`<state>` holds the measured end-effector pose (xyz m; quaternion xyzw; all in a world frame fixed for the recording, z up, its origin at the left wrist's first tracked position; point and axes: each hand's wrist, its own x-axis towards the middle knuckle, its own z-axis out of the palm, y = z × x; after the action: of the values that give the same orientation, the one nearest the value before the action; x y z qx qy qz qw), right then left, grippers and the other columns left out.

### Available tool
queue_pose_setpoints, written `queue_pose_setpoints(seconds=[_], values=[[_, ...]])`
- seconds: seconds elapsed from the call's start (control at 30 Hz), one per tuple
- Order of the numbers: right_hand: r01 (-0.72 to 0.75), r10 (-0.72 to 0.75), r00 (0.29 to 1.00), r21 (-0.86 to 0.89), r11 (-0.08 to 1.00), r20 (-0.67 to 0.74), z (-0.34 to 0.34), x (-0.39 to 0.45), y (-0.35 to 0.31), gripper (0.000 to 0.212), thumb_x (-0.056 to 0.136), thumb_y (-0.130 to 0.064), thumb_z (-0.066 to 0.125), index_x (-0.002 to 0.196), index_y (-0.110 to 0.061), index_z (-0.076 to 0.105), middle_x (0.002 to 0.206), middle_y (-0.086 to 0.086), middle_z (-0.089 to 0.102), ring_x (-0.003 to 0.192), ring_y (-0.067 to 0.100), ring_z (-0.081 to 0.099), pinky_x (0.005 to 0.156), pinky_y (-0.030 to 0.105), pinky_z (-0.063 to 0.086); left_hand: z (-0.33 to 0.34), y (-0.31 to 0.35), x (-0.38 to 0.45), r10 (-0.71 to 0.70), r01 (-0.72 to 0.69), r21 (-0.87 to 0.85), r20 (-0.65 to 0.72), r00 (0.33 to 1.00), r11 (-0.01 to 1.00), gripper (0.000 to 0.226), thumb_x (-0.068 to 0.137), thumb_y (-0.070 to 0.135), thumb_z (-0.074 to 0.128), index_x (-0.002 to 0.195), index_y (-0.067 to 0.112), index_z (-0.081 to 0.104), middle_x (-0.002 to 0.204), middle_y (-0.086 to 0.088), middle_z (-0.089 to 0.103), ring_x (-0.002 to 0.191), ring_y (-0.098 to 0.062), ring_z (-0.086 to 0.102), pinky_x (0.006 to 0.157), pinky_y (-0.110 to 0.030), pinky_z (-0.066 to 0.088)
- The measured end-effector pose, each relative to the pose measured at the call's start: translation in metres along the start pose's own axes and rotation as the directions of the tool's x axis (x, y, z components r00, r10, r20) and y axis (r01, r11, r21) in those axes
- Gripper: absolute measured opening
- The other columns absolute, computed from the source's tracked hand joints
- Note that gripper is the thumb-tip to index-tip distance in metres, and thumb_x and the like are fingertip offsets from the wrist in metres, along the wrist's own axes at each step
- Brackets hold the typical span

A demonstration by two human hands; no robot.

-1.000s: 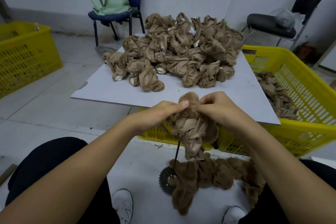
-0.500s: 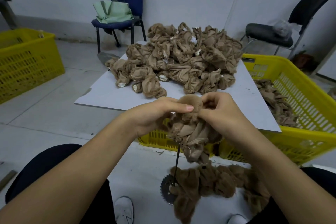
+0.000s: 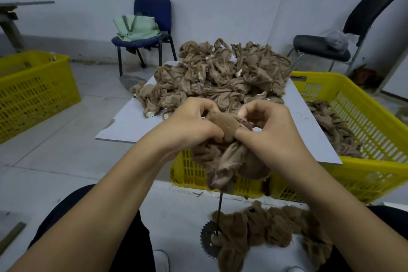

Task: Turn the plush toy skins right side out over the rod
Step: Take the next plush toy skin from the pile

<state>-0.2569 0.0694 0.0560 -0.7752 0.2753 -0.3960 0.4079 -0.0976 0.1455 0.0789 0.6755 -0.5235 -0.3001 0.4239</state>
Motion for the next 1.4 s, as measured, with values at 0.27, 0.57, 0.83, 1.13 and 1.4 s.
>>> queue_pose_setpoints(seconds=[0.27,0.57,0.83,1.13,1.4], values=[[0.042,-0.042,0.999,0.055,0.998,-0.01,0.006,0.023,0.008,0.024,0.072,0.007,0.068,0.077,-0.014,0.059,0.07,-0.005,0.06,0.065,0.012,0.061,0.056,0.02,0.049,0.011,-0.008,0.014,0.235,-0.139,0.272,-0.363,0.902,0.952,0.021,0.063,0.023,0.074,0.074,0.013,0.059,0.067,-0.012,0.056,0.058,-0.018,0.05,0.053,-0.033,0.043],[-0.229,0.211,0.971,0.176,0.957,0.116,-0.002,0.054,0.035,0.026,0.086,-0.003,0.075,0.103,-0.011,0.057,0.092,0.006,0.067,0.074,0.012,0.067,0.062,0.024,0.055,0.017,-0.03,0.055,0.428,-0.186,0.579,-0.315,0.847,0.794,0.017,0.075,0.017,0.066,0.081,0.019,0.05,0.075,0.005,0.05,0.066,-0.021,0.051,0.051,-0.031,0.032],[-0.227,0.477,0.311,-0.423,0.877,0.822,-0.003,0.028,0.07,0.063,0.087,-0.039,0.076,0.141,-0.018,0.052,0.13,-0.01,0.061,0.091,-0.002,0.069,0.077,0.02,0.055,-0.017,-0.061,0.084,0.259,-0.123,0.4,-0.308,0.915,0.908,0.019,0.074,0.011,0.073,0.086,0.015,0.059,0.091,-0.001,0.056,0.082,-0.022,0.057,0.072,-0.051,0.053],[-0.04,0.285,0.79,-0.418,0.908,0.543,0.019,0.048,0.097,0.022,0.102,-0.024,0.055,0.094,-0.01,0.07,0.089,0.002,0.075,0.074,0.005,0.072,0.076,0.034,0.061,0.004,-0.072,0.114,-0.044,0.046,0.043,-0.042,0.998,0.998,0.018,0.083,0.018,0.082,0.084,0.008,0.067,0.052,0.014,0.056,0.051,-0.001,0.058,0.051,-0.016,0.047],[-0.032,0.269,0.821,-0.429,0.903,0.504,0.027,0.073,0.113,0.026,0.102,-0.024,0.055,0.088,-0.007,0.069,0.084,0.005,0.074,0.075,0.011,0.072,0.077,0.039,0.06,0.012,-0.074,0.124,0.214,-0.19,0.109,-0.291,0.933,0.976,0.008,0.087,0.0,0.069,0.087,0.004,0.061,0.082,-0.014,0.059,0.072,-0.028,0.056,0.058,-0.038,0.04]])
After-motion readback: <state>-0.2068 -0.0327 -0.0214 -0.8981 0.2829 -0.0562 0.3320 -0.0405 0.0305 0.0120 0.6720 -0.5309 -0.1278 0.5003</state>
